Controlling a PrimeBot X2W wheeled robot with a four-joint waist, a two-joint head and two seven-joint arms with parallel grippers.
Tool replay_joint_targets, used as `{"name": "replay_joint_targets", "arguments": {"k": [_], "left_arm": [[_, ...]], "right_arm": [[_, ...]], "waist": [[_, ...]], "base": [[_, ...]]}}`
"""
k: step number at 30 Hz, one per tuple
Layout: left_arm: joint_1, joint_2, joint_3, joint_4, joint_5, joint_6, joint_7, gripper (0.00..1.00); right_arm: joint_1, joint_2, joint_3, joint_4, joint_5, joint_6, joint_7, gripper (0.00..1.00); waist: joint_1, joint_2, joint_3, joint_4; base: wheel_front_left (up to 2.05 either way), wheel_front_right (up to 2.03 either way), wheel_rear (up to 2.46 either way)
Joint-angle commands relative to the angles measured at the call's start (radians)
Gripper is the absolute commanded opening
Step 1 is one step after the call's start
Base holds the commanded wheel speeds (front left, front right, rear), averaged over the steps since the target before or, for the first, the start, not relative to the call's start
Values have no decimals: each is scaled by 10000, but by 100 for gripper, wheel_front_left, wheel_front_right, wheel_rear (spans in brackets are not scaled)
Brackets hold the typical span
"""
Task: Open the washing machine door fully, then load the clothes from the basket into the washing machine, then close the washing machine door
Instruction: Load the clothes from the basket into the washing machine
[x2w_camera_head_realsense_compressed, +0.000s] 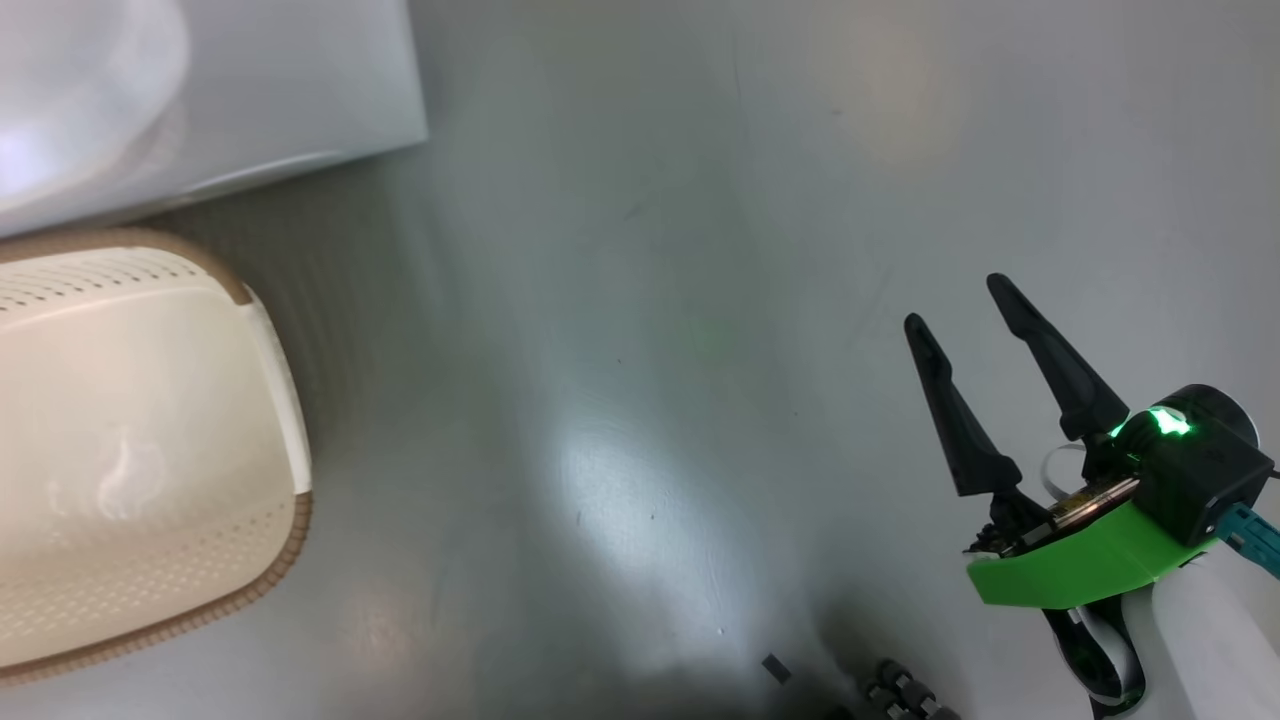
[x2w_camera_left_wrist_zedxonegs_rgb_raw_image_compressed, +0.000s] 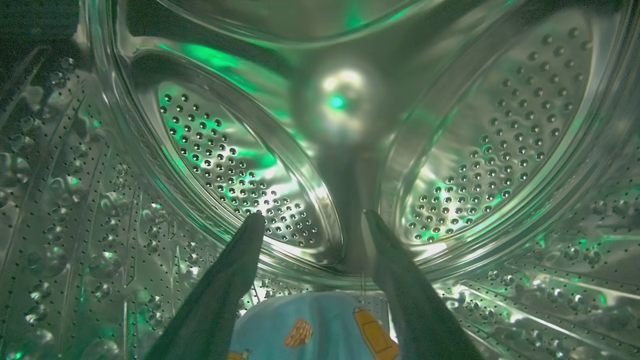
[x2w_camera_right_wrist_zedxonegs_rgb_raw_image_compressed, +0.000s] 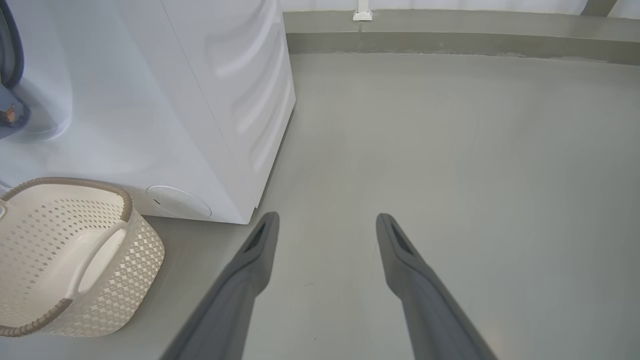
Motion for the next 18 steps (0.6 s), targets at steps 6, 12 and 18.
{"name": "replay_joint_targets", "arguments": {"k": [6,12,18], "left_arm": [[1797,359,566,-1051,-529,-281,-58,100],[3186,46,753,-1720,-735,-616,-59,100],[4934,-357,767,-2729,-829,-847,-60,100]], "right_arm": [[215,-220,-30,-130,-191,16,-118,100],[411,-293,-129,-10,-322,16,-118,100],[620,-293,-264,69,-407,16,-118,100]], "waist": [[0,0,-929,417],[0,0,-1648,782],[0,0,-2476,1176]], "base": [[0,0,0],[0,0,0],[0,0,0]]}}
